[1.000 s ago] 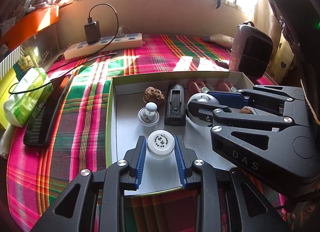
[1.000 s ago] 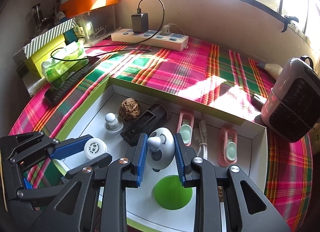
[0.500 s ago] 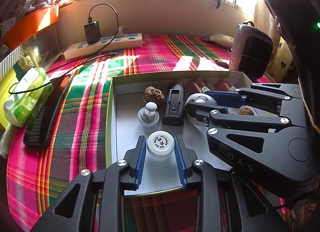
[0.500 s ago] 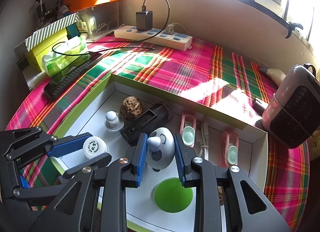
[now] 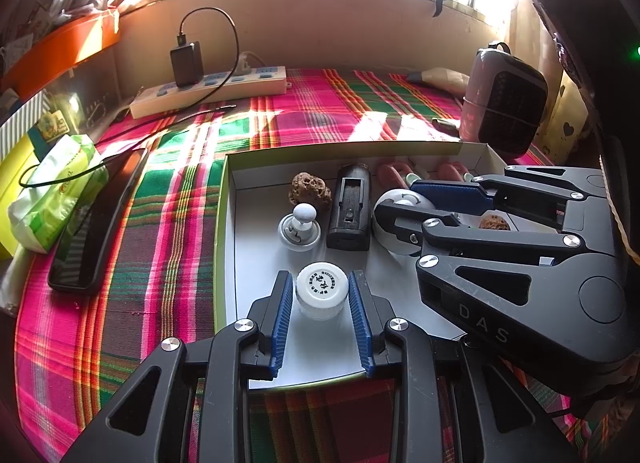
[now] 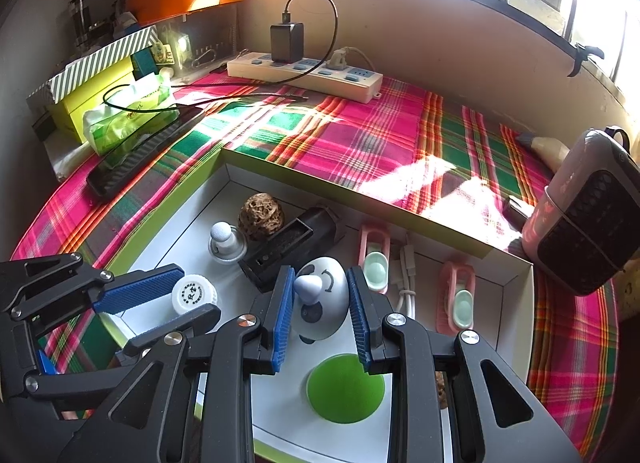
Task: Organize objects
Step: 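Open the right gripper releasing the white sphere while the left releases the white puck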
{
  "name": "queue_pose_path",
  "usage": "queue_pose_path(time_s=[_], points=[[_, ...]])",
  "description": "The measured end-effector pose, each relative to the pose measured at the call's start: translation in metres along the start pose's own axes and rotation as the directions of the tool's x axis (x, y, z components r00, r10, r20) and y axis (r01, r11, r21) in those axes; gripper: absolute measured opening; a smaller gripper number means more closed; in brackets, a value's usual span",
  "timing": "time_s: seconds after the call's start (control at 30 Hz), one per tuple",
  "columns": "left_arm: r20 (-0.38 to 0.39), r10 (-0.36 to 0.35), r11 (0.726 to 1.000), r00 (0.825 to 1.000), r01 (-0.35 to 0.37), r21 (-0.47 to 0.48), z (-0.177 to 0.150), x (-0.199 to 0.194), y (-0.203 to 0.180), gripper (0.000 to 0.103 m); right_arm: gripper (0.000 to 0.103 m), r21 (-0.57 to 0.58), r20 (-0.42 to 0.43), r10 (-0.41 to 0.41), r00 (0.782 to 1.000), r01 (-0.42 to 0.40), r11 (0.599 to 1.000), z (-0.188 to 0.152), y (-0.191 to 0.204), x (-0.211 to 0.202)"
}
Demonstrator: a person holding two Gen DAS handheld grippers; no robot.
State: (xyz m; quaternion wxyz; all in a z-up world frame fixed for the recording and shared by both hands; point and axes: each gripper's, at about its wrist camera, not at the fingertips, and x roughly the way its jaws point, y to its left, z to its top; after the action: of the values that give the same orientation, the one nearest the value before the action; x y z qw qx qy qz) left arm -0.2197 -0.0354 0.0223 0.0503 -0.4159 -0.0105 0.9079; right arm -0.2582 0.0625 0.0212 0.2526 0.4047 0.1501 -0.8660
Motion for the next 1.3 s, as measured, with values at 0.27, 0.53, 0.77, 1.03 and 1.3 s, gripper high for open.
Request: queue_pose_path(time_s=[0.27, 0.53, 0.77, 1.03, 1.3], points=[[0.001, 0.005, 1.000, 1.000, -0.005, 0.001, 0.000, -0.001, 0.000, 0.027, 0.038, 0.007, 0.006, 0.001, 1.000, -0.001, 1.000, 0.000, 0.000, -0.001], [0.001, 0.005, 1.000, 1.000, -0.005, 0.000, 0.000, -0.001, 0.000, 0.027, 0.038, 0.019, 0.007, -0.002, 1.000, 0.002, 1.000, -0.001, -0.002, -0.002], [0.003, 0.003, 1.000, 1.000, -0.003, -0.004, -0.001, -0.002, 0.000, 0.027, 0.040, 0.034, 0.015, -0.002, 1.000, 0.002, 0.999, -0.003, -0.003, -0.006], [0.006, 0.005, 1.000, 1.000, -0.005, 0.003, -0.004, -0.010, -0.002, 0.031, 0.046, 0.054, 0.028, -0.020, 0.999, 0.018, 0.998, -0.005, -0.004, -0.014], [0.035, 0.025, 1.000, 0.999, -0.025, -0.008, -0.009, -0.027, -0.003, 0.031, 0.046, 0.112, 0.056, -0.042, 0.998, 0.035, 0.993, -0.016, -0.005, -0.035]])
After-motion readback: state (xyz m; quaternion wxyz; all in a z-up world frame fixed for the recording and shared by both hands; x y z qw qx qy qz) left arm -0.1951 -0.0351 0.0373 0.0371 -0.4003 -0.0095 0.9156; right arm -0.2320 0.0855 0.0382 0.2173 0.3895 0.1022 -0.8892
